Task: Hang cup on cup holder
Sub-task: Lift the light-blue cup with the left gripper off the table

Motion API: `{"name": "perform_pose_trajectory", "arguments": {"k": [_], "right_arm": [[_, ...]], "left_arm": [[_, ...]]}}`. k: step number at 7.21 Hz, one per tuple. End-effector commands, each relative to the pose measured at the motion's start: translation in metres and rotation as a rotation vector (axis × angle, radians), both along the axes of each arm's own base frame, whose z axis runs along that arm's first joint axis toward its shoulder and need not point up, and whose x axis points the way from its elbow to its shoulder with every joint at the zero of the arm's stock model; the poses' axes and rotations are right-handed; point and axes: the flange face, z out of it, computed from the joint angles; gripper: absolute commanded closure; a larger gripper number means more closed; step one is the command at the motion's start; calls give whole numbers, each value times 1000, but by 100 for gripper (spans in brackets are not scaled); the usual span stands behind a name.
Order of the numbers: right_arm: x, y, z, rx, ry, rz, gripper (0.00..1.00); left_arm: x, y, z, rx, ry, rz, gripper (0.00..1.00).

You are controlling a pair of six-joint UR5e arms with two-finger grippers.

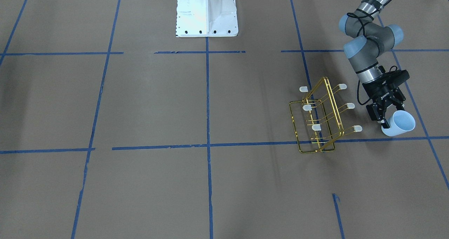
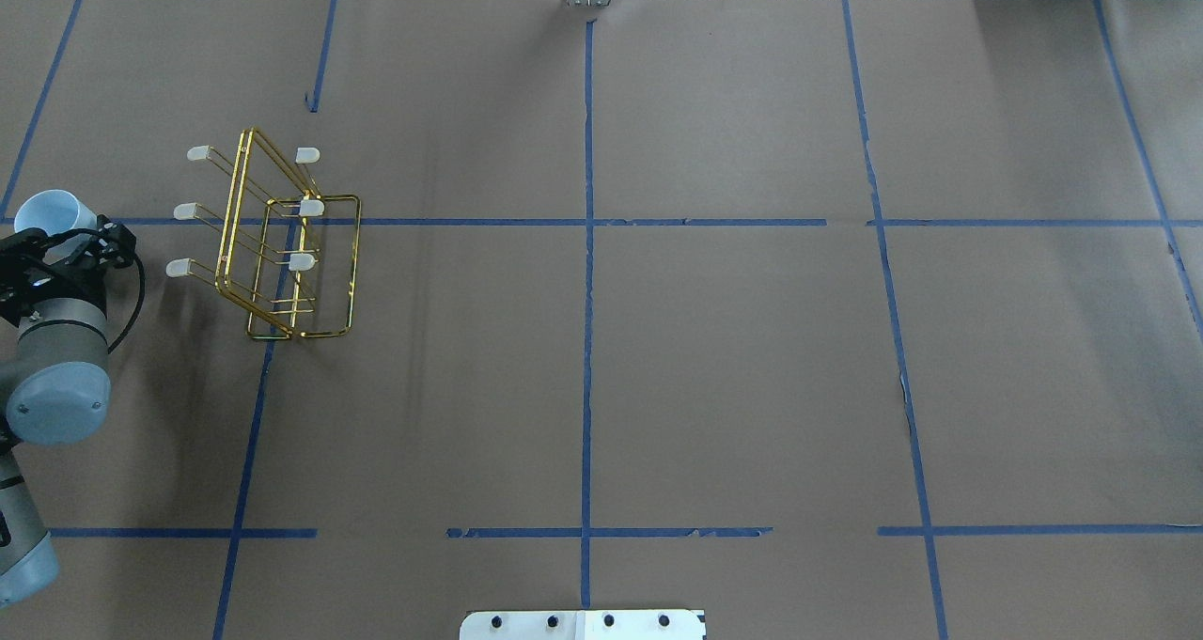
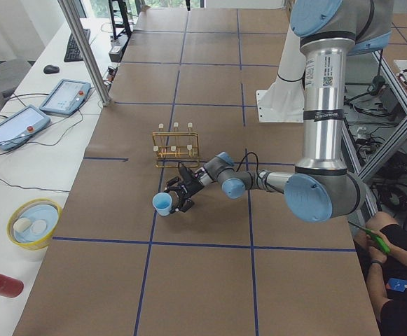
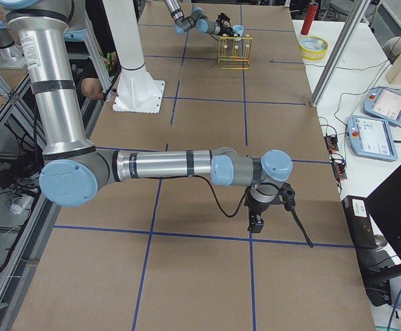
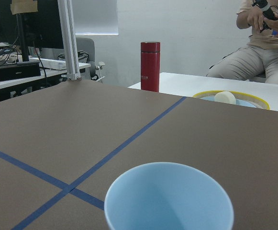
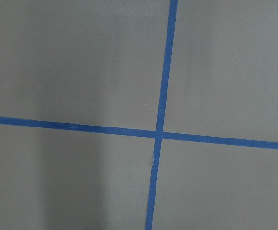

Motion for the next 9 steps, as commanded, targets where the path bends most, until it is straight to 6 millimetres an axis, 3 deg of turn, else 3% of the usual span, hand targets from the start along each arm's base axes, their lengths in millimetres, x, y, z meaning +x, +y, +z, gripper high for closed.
{"name": "perform_pose_trajectory", "arguments": {"k": [1,3,9], "right_arm": [[0,0,0,0,0,0,0],[0,0,0,-1,0,0,0],[-1,0,0,-1,0,-1,0]], "left_arm": [[7,0,9,-10,-14,7,0],[15,-1,17,-15,-25,16,0],[8,-5,28,-26,-41,3,0]]}}
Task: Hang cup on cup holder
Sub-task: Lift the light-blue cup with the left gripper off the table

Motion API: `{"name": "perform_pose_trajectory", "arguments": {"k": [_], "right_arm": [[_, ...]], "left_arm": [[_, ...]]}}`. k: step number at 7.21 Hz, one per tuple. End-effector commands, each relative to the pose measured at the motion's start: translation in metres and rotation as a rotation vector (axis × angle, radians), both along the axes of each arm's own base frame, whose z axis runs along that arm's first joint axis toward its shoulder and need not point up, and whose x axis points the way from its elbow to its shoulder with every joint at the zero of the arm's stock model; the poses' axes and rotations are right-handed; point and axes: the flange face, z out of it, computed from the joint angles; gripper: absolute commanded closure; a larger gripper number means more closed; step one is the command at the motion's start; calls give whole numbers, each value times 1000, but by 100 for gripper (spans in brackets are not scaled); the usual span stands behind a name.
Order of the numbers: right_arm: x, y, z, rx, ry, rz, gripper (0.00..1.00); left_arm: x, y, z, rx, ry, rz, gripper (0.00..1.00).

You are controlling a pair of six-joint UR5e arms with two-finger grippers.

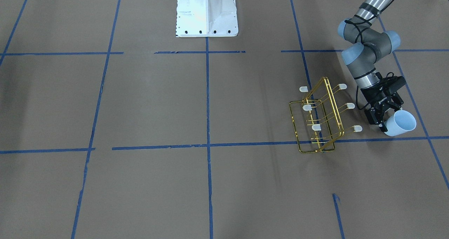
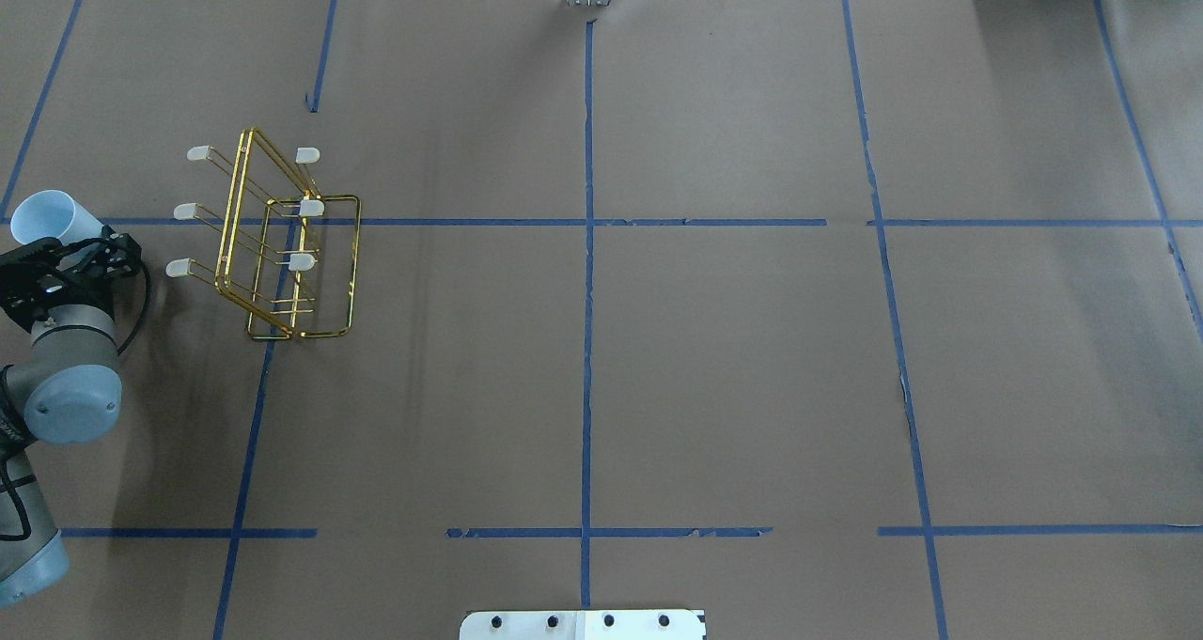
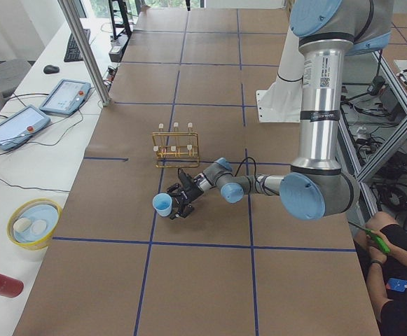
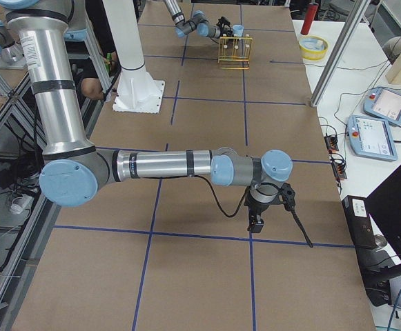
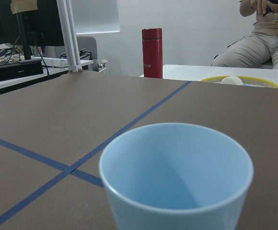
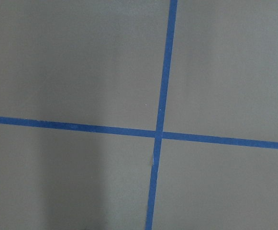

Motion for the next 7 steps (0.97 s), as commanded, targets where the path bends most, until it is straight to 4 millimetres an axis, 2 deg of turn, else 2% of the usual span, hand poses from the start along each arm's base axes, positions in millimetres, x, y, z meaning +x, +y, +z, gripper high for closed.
{"name": "perform_pose_trajectory", "arguments": {"k": [1,5,7], "right_arm": [[0,0,0,0,0,1,0],[0,0,0,0,0,-1,0],[0,0,0,1,0,1,0]], "left_arm": [[-6,-6,0,-1,0,-13,0],[-13,-18,-6,5,12,-39,0],[-15,-21,0,-3,3,-43,0]]}}
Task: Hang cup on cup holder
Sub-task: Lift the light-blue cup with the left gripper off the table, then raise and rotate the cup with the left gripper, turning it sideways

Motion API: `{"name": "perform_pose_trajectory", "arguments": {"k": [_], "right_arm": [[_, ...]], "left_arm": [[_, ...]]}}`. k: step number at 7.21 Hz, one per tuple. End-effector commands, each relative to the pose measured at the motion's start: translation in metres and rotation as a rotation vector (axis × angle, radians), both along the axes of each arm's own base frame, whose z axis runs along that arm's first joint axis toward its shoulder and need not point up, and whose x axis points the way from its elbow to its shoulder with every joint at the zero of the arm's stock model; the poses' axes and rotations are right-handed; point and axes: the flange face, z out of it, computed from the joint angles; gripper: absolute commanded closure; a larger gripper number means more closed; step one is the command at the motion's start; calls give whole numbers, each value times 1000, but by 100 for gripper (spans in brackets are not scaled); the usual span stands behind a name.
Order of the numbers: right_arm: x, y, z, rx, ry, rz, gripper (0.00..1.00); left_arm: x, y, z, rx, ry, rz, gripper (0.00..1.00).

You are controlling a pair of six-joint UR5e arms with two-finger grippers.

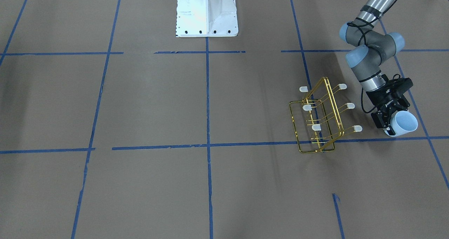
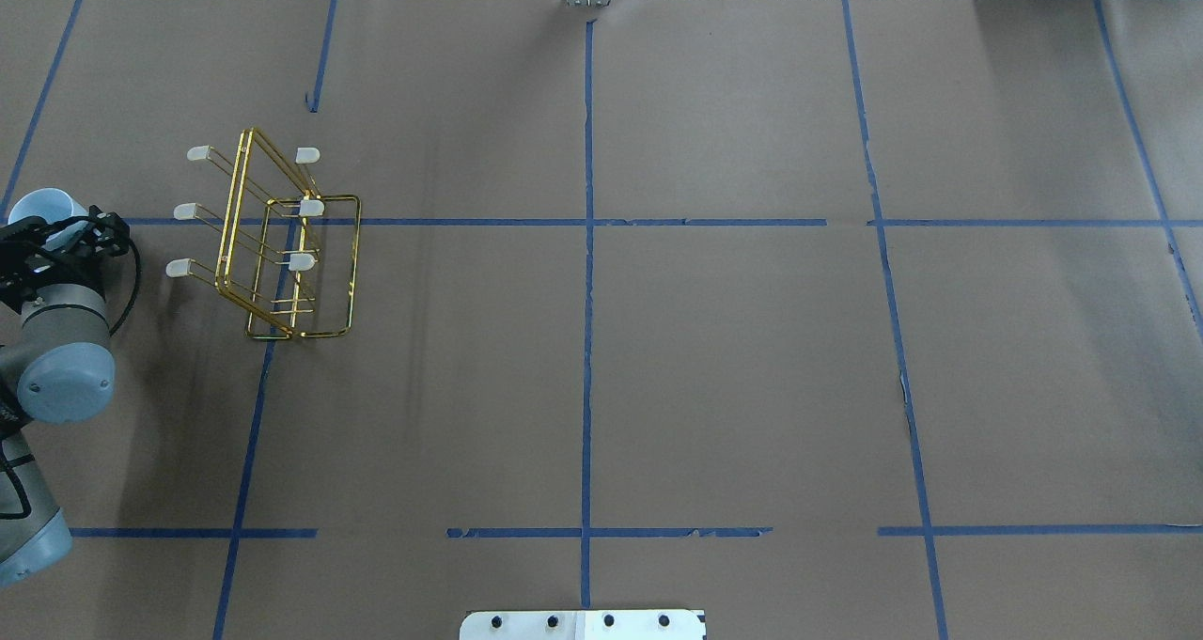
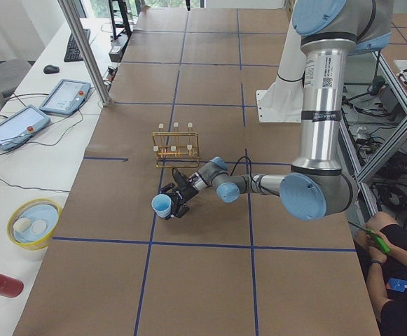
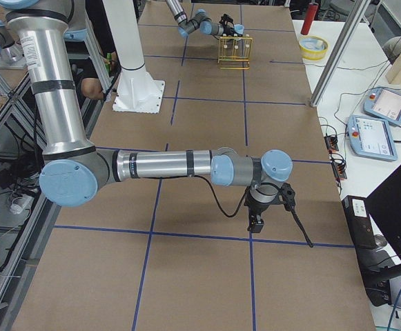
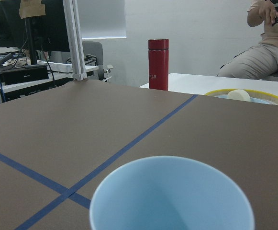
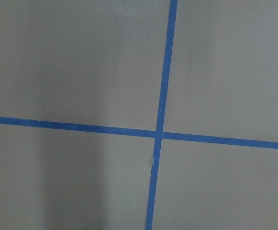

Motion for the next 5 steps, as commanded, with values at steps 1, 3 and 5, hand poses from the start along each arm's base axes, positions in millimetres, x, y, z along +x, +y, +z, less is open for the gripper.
{"name": "perform_pose_trajectory", "arguments": {"k": [1,3,5], "right_arm": [[-1,0,0,-1,0,-1,0],[0,0,0,-1,0,0,0],[0,0,0,1,0,0,0]], "left_arm": [[0,-2,7,-9,-10,-1,1],[0,-4,6,-6,-5,-7,61],[-20,-21,-18,2,94,-25,100]]}}
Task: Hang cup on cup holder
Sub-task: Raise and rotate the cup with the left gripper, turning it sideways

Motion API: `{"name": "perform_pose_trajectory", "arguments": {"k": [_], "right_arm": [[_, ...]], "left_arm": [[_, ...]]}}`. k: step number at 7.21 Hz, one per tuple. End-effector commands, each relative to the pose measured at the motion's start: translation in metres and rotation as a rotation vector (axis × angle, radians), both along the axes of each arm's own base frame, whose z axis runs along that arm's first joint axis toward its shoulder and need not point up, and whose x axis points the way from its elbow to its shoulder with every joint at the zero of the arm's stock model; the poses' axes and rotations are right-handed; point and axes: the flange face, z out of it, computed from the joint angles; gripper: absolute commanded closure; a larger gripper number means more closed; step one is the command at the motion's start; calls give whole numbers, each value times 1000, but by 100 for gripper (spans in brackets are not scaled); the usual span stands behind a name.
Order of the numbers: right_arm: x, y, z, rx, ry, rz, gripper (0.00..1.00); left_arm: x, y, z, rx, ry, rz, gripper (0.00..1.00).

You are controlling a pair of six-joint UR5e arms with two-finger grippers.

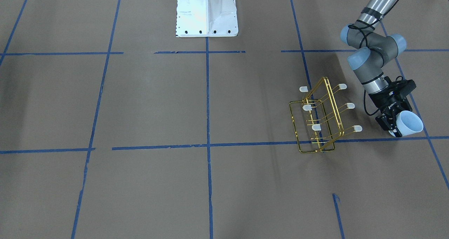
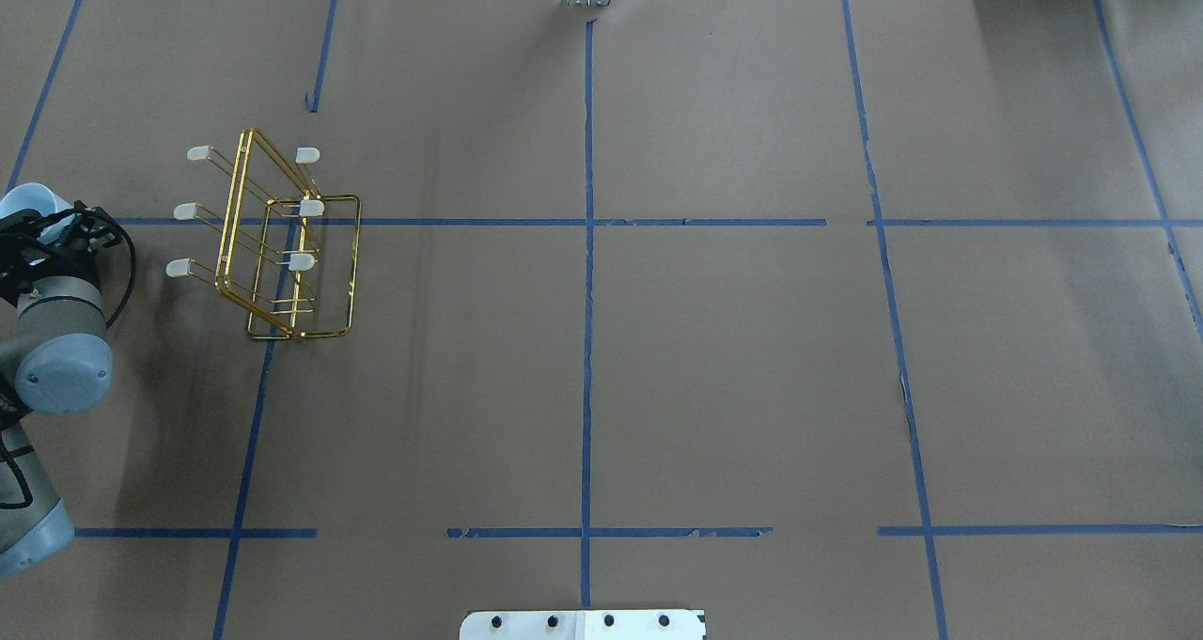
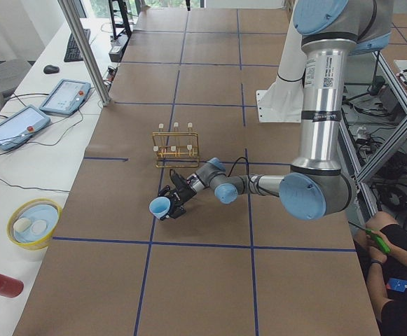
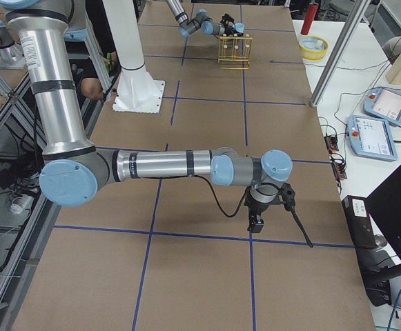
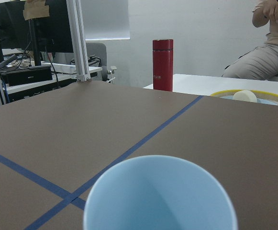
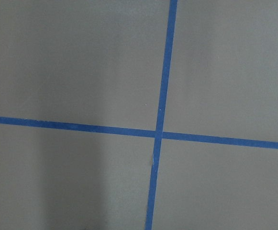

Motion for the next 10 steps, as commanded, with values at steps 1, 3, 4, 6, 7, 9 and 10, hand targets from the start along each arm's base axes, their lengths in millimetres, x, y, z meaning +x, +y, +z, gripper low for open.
{"name": "perform_pose_trajectory", "arguments": {"k": [1,3,4,6,7,9,10], "right_arm": [[0,0,0,1,0,1,0],[-1,0,0,1,0,-1,0],[0,0,0,1,0,1,0],[0,0,0,1,0,1,0],[0,0,0,-1,0,1,0],[-1,0,0,-1,0,-1,0],[-1,0,0,-1,0,-1,0]], "left_arm": [[-39,-21,-31,26,78,16,100],[-102,-5,-57,77,148,108,100],[-130,-2,-82,130,216,149,100],[-176,22,-118,272,357,132,100],[-194,46,-128,339,448,114,100],[-207,71,-131,420,747,31,100],[-200,78,-134,417,911,-5,100]]}}
